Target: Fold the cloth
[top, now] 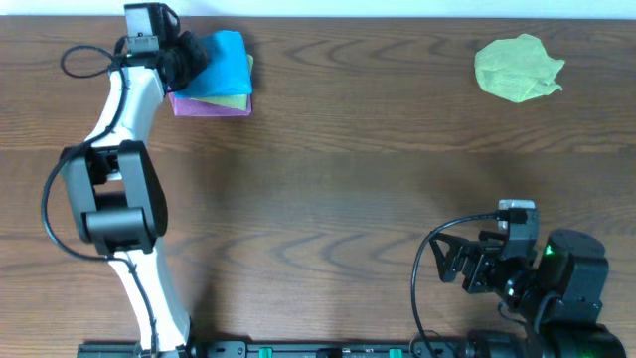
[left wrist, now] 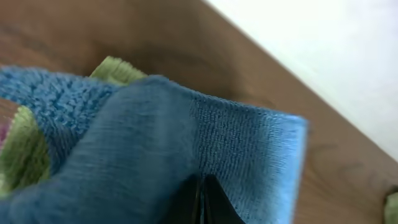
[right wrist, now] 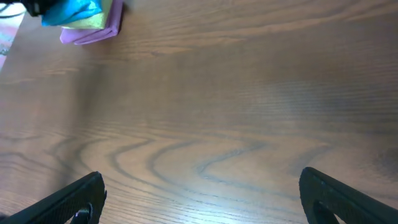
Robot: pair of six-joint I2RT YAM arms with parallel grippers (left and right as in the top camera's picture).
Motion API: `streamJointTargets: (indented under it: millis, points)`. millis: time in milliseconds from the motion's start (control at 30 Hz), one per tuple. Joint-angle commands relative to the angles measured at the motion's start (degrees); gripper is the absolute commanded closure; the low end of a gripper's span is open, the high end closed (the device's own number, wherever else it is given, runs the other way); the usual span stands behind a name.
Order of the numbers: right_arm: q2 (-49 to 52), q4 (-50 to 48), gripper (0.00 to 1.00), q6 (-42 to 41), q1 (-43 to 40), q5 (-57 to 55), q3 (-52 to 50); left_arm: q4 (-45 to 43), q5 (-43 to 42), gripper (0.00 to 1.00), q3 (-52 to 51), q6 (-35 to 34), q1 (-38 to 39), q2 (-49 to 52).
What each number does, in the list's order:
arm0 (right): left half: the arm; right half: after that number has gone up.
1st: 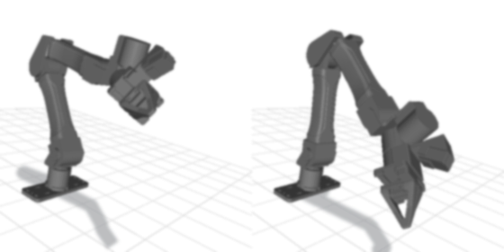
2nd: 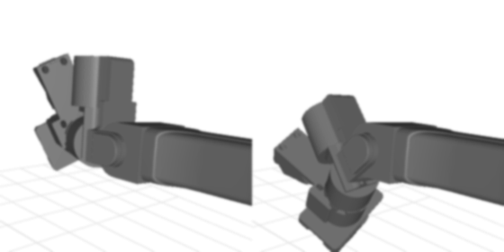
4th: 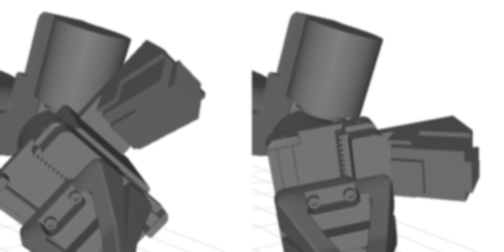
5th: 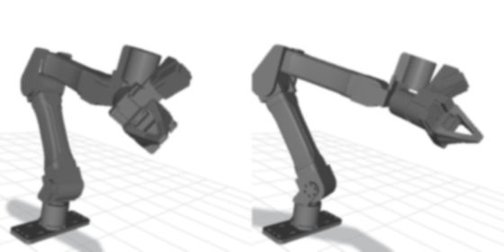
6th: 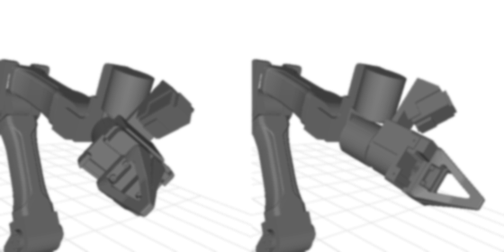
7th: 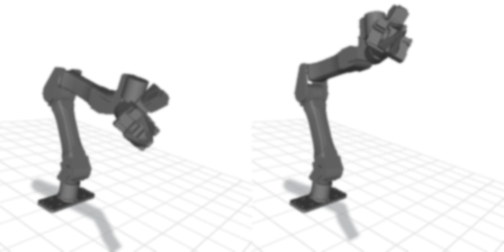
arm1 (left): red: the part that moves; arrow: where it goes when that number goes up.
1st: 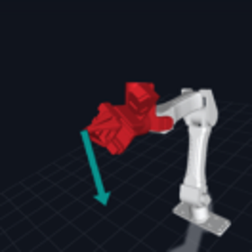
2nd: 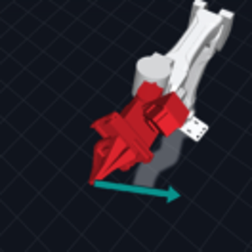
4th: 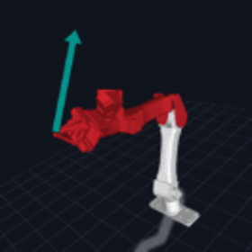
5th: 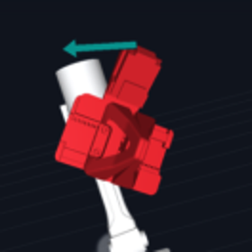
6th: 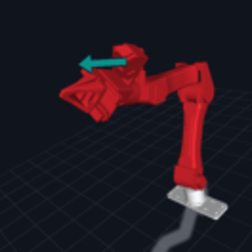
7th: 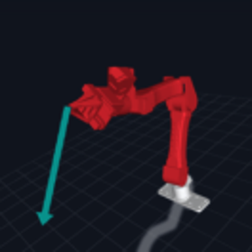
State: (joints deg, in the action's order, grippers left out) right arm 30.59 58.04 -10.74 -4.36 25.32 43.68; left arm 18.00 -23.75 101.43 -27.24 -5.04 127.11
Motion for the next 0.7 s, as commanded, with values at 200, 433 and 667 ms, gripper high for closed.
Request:
streamJointTargets:
  millis: [200,433,667]
  points:
    - [-0.3,0.1,0.01,-0.8,-0.5,0.6,-0.2,-0.6,1.3,0.94,0.7,-2.2,-0.1,6.4]
    - [-0.3,0.1,0.01,-0.8,-0.5,0.6,-0.2,-0.8,0.6,0.94,0.8,-2.1,-0.2,6.8]
    - [-0.3,0.1,0.01,-0.8,-0.5,0.6,-0.2,0.2,0.0,0.95,0.8,2.1,-0.3,0.5]
